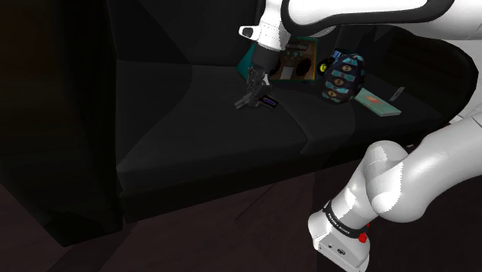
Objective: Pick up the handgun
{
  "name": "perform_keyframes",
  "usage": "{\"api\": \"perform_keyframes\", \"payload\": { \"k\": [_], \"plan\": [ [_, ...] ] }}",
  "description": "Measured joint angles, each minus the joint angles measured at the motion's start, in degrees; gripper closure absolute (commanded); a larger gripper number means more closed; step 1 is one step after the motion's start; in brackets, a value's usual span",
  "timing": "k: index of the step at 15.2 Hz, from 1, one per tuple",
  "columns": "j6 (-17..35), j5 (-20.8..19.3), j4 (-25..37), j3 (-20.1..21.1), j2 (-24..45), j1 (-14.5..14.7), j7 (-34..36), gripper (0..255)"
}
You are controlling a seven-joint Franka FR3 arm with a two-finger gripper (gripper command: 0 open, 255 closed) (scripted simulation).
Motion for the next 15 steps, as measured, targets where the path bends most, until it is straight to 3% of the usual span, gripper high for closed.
{"api": "perform_keyframes", "payload": {
  "k": [15],
  "plan": [
    [-10.1,-0.1,9.7,0.1,-0.4,0.0,0.7,255]
  ]
}}
